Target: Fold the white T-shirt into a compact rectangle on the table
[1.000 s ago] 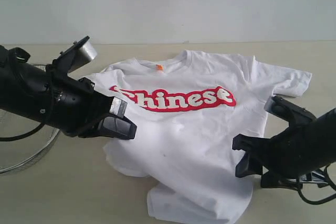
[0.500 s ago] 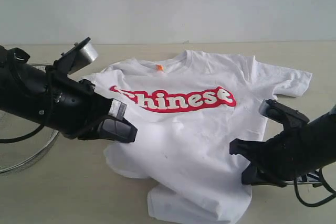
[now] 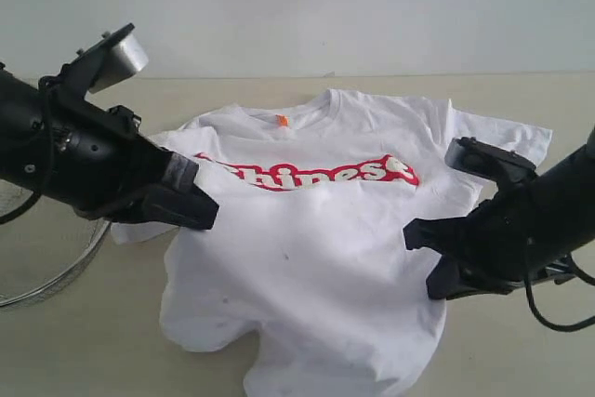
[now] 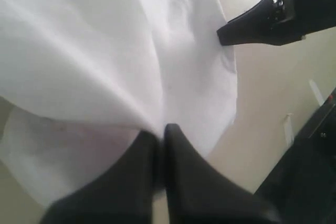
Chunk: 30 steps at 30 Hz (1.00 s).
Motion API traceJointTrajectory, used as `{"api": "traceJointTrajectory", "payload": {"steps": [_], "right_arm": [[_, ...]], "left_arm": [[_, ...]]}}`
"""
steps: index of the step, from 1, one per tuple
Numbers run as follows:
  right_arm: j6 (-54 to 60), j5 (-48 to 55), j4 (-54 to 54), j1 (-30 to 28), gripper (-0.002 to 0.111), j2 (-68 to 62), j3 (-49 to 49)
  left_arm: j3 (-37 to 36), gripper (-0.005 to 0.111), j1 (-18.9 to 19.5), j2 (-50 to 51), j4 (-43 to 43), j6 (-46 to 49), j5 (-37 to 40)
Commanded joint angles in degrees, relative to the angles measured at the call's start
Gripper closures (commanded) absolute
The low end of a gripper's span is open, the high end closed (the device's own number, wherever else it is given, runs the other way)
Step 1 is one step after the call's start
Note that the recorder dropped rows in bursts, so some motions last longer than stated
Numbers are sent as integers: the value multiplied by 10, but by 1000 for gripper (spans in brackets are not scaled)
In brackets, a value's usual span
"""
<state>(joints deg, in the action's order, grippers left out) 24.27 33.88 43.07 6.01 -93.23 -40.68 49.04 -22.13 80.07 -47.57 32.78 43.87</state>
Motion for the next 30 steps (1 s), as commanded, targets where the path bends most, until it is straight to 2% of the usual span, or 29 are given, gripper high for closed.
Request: {"api": "traceJointTrajectory", "payload": {"steps": [1,8,13,18,21,24,26,28,30], "right_arm": [[-88,62,-117,-4,108,7,-43],[-144,156,-211,-4,108,7,-115],[-147,159,-238,-4,108,7,-134],[-176,111,-289,-4,107,7,-134],[-176,99,-282,-2,89,6,-132],[-177,100,-267,-2,51,6,-132],[-177,108,-258,-2,35,6,-132],[-177,120,-259,-2,38,6,-132],[-177,124,-265,-2,48,6,-132]], "left_arm": [[4,102,-4,-3,6,-9,1],[4,102,-4,-2,33,-20,-5],[4,102,-4,-2,55,-24,-8],[4,102,-4,-2,68,-39,-17],[4,102,-4,-2,68,-39,-22],[4,102,-4,-2,68,-46,-22],[4,102,-4,-2,68,-49,-22],[4,102,-4,-2,68,-50,-22],[4,102,-4,-2,57,-50,-15]]}}
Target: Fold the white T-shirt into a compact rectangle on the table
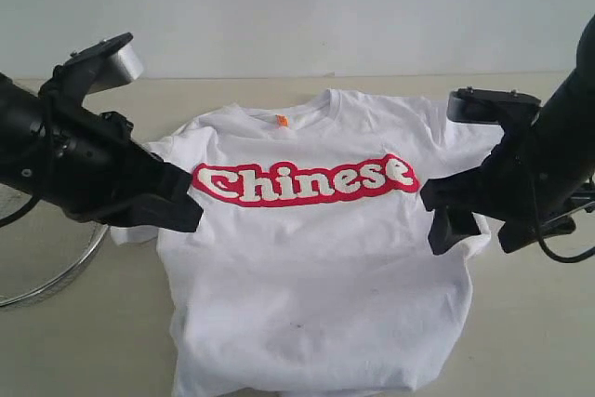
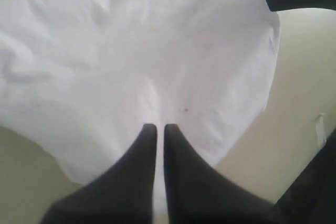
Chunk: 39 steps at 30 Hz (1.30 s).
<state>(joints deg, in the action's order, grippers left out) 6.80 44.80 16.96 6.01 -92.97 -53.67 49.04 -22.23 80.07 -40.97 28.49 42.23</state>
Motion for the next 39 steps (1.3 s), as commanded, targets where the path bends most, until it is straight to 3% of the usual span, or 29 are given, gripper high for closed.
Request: {"api": "traceJointTrajectory", "payload": {"steps": [1,4,6,13,18,22,26,29,34,39], "right_arm": [[-5,13,-15,-2,53,3,-2],[-56,-1,-58,-6,69,3,-2],[-82,-11,-81,-18,72,3,-2],[-76,-33,-47,-93,69,-5,-2],[53,5,80,-95,69,-41,-2],[42,30,29,-95,69,-48,-2],[19,46,9,-95,69,-49,6],[27,35,24,-90,69,-49,39],[45,5,58,-63,69,-49,70],[77,-14,127,8,69,-49,55]], "left_arm": [[4,102,-3,-2,-17,-7,10],[4,102,-3,-2,-34,8,39],[4,102,-3,-2,-34,10,52],[4,102,-3,-2,-34,10,44],[4,102,-11,23,-62,48,72],[4,102,-51,45,-88,79,99],[4,102,-107,78,-91,79,32],[4,102,-131,115,-91,79,0],[4,102,-138,171,-82,79,-11],[4,102,-138,185,-44,69,-40]]}}
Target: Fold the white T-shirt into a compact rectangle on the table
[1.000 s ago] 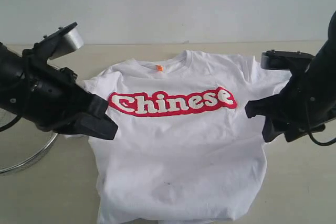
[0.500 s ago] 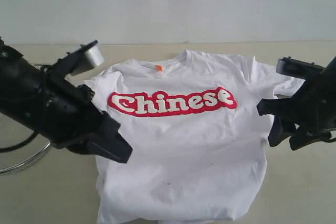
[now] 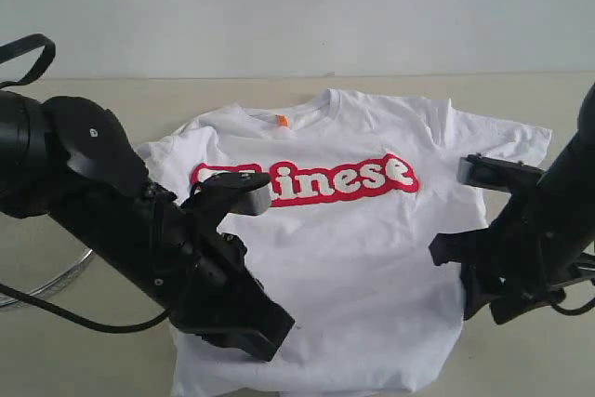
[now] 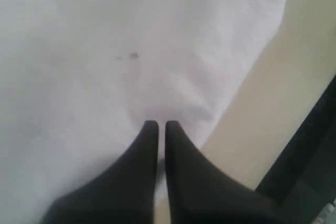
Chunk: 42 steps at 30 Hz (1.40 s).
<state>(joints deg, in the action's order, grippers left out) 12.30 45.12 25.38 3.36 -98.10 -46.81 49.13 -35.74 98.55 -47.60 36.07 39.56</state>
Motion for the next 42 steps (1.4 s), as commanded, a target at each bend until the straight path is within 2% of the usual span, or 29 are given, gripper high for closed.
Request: {"api": "traceJointTrajectory", "payload": {"steps": [1,4,7,13,16,19,24,29,37,42], "right_arm": [[27,-13,50,36,69,2,-20],[54,3,115,37,69,3,-63],[65,-38,149,51,69,-3,-88],[97,-58,195,59,69,-66,-98],[97,-61,214,58,70,-68,-98],[137,-61,288,58,76,-71,-98],[199,-68,371,58,93,-79,-98],[234,-47,426,58,94,-83,-98],[268,-12,426,46,94,-68,-98],[238,4,380,-14,93,-24,-98]], "left_arm": [[3,102,-3,0,28,-11,-16],[3,102,-3,0,54,-29,-20],[5,102,-3,-5,54,-29,-12],[73,102,-3,-58,53,-44,77],[97,102,-3,-85,33,-49,99],[115,102,-11,-90,-31,-27,115],[116,102,-69,-66,-55,-7,95],[116,102,-122,-15,-69,-7,31],[116,102,-136,48,-100,0,7],[116,102,-136,58,-96,0,-14]]}}
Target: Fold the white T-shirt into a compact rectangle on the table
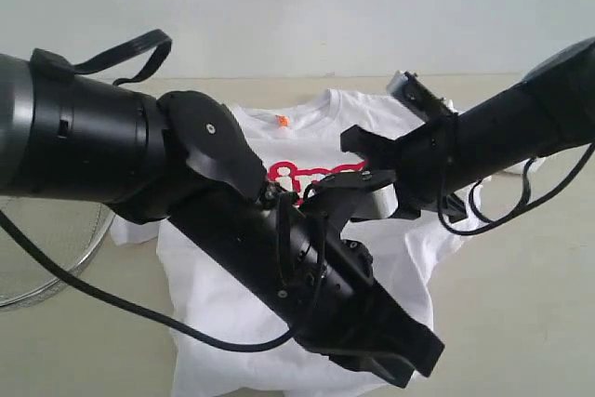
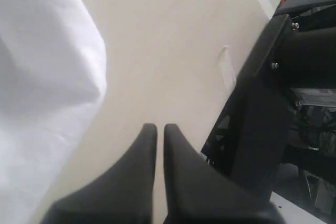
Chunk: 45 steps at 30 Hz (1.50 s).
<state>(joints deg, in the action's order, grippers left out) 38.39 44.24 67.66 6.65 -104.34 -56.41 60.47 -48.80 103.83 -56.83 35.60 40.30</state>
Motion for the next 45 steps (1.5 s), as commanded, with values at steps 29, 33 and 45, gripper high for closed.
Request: {"api": "traceJointTrajectory", "payload": {"steps": [29,33,45], "right_arm": [[-30,-41,-138,-174,61,-10,59],[20,-38,-88,-174,61,-37,59],[76,-32,-21,-174,96,-56,59]], "left_arm": [[2,102,-4,5,208,-138,-73],[2,102,-4,5,208,-138,-73],[2,102,-4,5,208,-138,-74]]}}
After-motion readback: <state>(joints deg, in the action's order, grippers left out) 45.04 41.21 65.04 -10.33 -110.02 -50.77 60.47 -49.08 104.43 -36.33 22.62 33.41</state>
